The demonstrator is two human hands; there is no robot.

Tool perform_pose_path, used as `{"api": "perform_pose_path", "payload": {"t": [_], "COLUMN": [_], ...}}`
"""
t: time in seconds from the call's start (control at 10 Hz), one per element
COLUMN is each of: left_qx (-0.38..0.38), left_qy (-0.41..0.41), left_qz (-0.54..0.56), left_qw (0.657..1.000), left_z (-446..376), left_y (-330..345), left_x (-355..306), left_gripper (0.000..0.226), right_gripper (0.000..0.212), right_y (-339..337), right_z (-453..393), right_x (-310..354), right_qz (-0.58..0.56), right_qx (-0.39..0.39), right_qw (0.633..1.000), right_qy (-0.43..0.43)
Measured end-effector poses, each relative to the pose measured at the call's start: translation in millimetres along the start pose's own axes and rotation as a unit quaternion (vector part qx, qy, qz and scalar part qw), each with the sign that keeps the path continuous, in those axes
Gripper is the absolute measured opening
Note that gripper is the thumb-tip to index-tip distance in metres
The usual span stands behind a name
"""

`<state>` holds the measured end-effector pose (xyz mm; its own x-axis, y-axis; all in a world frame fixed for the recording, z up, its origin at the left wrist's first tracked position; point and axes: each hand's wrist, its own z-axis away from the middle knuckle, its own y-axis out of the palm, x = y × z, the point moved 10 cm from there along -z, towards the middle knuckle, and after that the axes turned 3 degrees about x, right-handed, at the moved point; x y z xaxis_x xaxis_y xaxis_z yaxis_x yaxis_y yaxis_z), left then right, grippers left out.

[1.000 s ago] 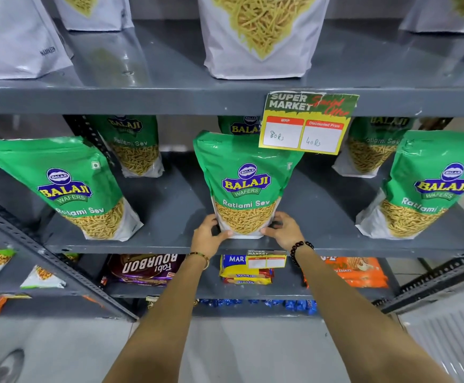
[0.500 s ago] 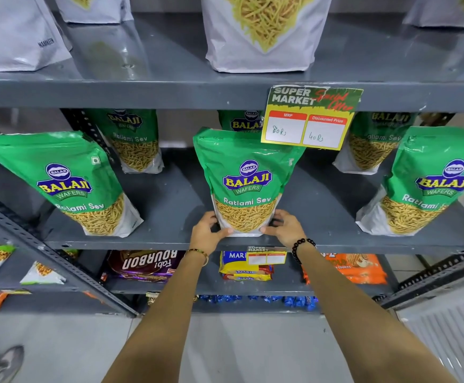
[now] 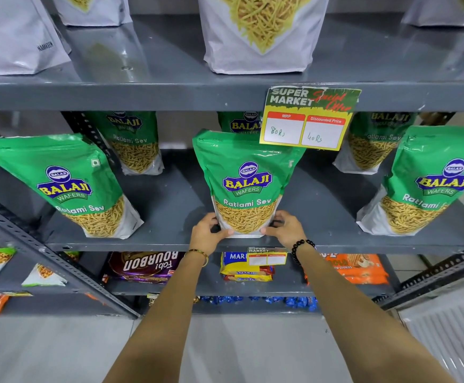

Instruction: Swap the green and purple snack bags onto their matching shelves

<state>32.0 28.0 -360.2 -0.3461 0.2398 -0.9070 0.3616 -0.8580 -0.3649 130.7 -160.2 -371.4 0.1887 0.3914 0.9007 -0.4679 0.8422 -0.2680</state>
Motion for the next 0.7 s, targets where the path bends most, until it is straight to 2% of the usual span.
{"api": "perform_pose_path", "payload": {"t": [0.5, 0.6, 0.7], "left_qx": [0.014, 0.016, 0.0], "left_qy": [-0.005, -0.01, -0.003], "left_qz": [0.005, 0.0, -0.022], "left_qw": [1.0, 1.0, 1.0], "left_z": [1, 3, 3], "left_y": [3, 3, 1], "left_x": [3, 2, 14], "left_gripper": [0.047, 0.054, 0.072], "right_gripper": [0.052, 0.059, 0.068], "right_y": [0, 3, 5], "right_z": [-1, 3, 8], "right_x": [-5, -4, -6], "right_qz": [-0.008, -0.002, 0.002], "right_qx": [0.002, 0.015, 0.008], "right_qw": [1.0, 1.0, 1.0], "right_qy": [0.008, 0.006, 0.0]}}
